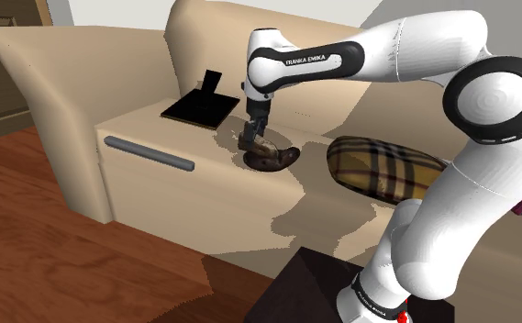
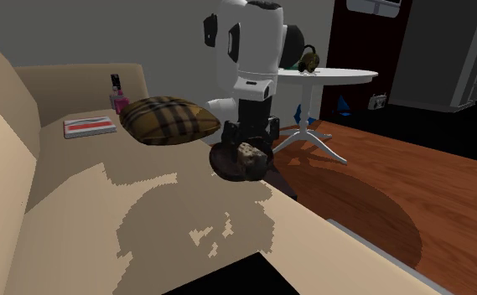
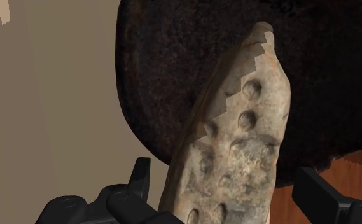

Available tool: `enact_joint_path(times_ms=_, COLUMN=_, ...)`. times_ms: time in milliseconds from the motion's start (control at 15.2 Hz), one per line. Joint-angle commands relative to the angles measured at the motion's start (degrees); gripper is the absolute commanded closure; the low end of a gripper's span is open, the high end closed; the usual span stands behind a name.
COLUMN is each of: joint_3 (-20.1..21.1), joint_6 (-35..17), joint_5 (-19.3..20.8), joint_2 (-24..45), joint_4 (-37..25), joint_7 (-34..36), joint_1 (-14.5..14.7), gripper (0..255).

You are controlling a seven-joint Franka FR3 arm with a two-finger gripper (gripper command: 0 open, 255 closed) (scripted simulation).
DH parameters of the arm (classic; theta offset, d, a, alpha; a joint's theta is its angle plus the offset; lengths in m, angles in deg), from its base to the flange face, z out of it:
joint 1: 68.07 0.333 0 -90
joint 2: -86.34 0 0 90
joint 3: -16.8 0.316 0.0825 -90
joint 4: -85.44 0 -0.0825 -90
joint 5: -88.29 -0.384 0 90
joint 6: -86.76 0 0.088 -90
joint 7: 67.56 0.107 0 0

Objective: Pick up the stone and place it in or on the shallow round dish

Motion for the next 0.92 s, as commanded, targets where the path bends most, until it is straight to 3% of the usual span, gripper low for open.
enact_joint_path(times_ms=0, joint_3=-0.01, joint_6=-0.17, joint_5=0.00, joint_2=0.00, joint_4=0.15, joint_7=-0.01, joint_1=-0.01, gripper=0)
enact_joint_path(times_ms=264, joint_3=-0.01, joint_6=-0.16, joint_5=0.00, joint_2=0.00, joint_4=0.14, joint_7=-0.01, joint_1=-0.01, gripper=0)
enact_joint_path(times_ms=330, joint_3=-0.01, joint_6=-0.16, joint_5=0.00, joint_2=0.00, joint_4=0.14, joint_7=-0.01, joint_1=-0.01, gripper=255)
enact_joint_path(times_ms=858, joint_3=0.00, joint_6=-0.14, joint_5=0.02, joint_2=-0.07, joint_4=0.20, joint_7=0.02, joint_1=0.00, gripper=255)
